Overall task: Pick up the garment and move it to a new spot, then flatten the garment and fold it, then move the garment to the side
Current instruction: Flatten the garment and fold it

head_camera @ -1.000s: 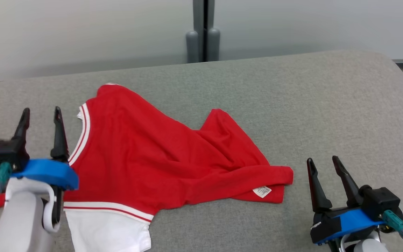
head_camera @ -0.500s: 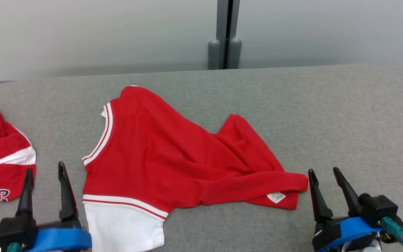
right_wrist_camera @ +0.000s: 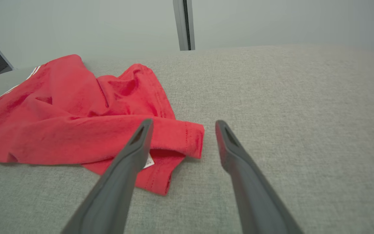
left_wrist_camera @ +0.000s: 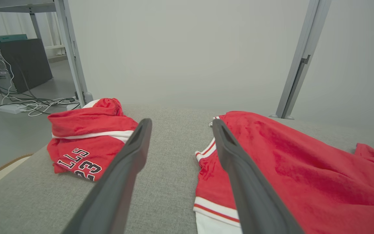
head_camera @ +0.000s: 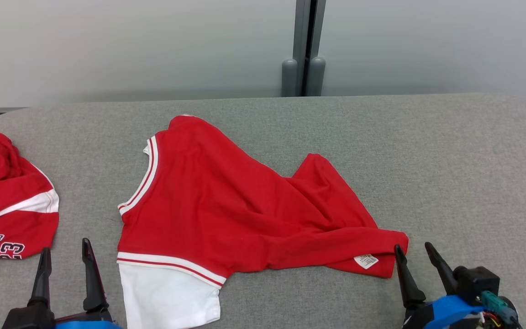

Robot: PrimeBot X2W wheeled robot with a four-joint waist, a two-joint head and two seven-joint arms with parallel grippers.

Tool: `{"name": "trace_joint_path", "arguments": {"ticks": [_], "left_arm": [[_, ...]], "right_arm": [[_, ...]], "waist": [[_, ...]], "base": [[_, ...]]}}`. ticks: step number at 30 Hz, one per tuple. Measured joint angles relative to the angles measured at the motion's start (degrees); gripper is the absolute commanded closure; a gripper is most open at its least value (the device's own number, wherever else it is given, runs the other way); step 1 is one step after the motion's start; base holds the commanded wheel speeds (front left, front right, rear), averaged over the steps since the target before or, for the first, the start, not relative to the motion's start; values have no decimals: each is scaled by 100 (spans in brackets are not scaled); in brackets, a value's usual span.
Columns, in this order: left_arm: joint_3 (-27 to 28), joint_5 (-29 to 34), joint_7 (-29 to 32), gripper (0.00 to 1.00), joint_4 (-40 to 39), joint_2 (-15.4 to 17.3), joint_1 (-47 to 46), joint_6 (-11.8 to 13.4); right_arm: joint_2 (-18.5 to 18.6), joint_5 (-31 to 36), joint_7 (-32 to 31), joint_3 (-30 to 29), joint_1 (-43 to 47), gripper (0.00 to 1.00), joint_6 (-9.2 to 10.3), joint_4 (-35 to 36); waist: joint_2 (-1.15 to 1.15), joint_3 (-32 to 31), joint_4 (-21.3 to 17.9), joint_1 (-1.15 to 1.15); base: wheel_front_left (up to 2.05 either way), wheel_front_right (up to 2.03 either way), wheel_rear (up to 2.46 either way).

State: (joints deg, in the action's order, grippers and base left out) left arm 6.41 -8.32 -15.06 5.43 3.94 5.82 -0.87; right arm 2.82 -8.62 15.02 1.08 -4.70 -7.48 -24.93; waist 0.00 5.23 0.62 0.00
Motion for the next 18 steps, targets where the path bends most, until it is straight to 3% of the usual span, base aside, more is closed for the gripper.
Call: {"name": "trace_joint_path", "arguments": {"ticks": [13, 14, 15, 16, 17, 18], "left_arm": [[49, 153, 0, 0, 149, -76, -152, -221], [46, 166, 0, 0, 153, -79, -153, -224], [48, 177, 0, 0, 154, -82, -153, -225], [51, 178, 0, 0, 156, -85, -153, -227], [53, 178, 0, 0, 163, -88, -154, -233], [58, 178, 0, 0, 167, -92, -157, -246]], "right_arm": [[223, -69, -736, 169, -822, 0, 0, -1217], [226, -101, -743, 180, -831, 15, -1, -1302], [226, -141, -749, 188, -841, 55, -1, -1363], [230, -164, -739, 221, -854, 87, 0, -1407], [226, -225, -619, 252, -863, 100, 0, -1397], [222, -312, -560, 277, -882, 100, 0, -1400]], "waist": [[0, 60, 173, 1], [0, 68, 191, 0], [0, 75, 205, 1], [0, 82, 216, 1], [0, 92, 225, 1], [0, 101, 232, 0]], "base": [[0, 0, 0], [0, 0, 0], [0, 0, 0], [0, 0, 0], [0, 0, 0], [0, 0, 0]]}}
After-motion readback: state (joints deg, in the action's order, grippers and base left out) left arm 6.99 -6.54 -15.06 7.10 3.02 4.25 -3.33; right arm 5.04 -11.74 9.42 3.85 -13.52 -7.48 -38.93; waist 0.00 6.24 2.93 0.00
